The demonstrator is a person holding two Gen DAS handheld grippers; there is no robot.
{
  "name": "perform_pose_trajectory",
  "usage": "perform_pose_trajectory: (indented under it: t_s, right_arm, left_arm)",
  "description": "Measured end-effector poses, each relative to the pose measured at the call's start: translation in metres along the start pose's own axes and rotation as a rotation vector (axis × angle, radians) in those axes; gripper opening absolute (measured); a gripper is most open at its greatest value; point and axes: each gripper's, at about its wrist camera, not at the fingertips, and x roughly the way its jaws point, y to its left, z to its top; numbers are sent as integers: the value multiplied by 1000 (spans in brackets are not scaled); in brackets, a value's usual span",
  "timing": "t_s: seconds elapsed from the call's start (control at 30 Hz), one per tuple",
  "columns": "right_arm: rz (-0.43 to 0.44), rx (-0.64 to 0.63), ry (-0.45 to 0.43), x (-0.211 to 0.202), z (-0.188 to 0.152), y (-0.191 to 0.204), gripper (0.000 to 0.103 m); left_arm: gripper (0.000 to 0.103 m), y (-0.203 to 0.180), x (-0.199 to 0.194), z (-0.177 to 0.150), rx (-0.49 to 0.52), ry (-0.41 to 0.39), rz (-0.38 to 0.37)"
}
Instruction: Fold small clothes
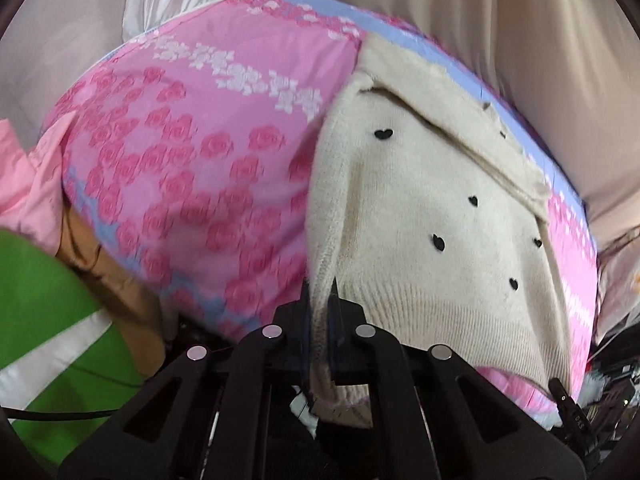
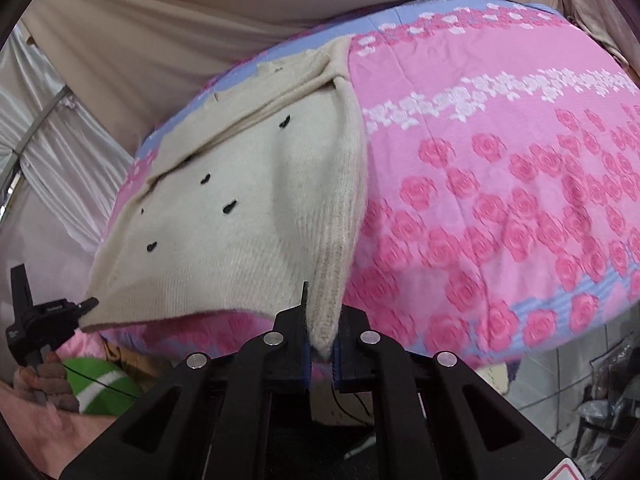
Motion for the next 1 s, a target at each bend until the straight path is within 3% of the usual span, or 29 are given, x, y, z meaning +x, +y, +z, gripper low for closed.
perform_pose_trajectory:
  t_s: [0.23, 0.3, 0.37, 0.47, 0.57, 0.63, 0.73, 0.8, 0.87, 0.93, 0.97, 1.0]
  right_arm:
    - [-16, -75, 188, -28, -36, -7, 6]
    - [-15, -74, 178, -36, -29, -4, 6]
    - [-8, -80, 89, -45, 2, 5, 6]
    - [13, -110, -116, -48, 70, 22, 6]
    - [29, -134, -269, -29, 136, 35, 6]
    - [18, -155, -345, -7, 179, 46, 6]
    - [9, -106, -358, 44, 240, 46, 9]
    - [-30, -68, -352, 79, 266, 39, 11]
    - [-65, -26, -344, 91, 274, 32, 20]
    - [-53, 10, -388, 78, 267, 24, 28]
    - [-56, 16, -413, 70, 260, 22, 48]
    - [-74, 17, -435, 61, 252, 20, 58]
  left_arm:
    - [5, 11, -33, -32, -8, 80, 57]
    - [5, 12, -48, -26, -45, 61, 63]
    - [5, 2, -57, -11, -55, 1, 48]
    - [5, -28, -60, 35, -31, -140, -28]
    - [5, -68, -44, 92, 20, -293, -78]
    - [5, -97, -25, 133, 56, -371, -62]
    - [9, -127, 16, 190, 68, -424, -36]
    - [13, -139, 61, 224, 44, -405, 4]
    - [19, -143, 97, 241, 22, -361, 61]
    - [20, -136, 109, 243, 0, -323, 99]
    - [22, -131, 106, 239, -10, -336, 88]
    - [32, -125, 99, 230, -15, -357, 89]
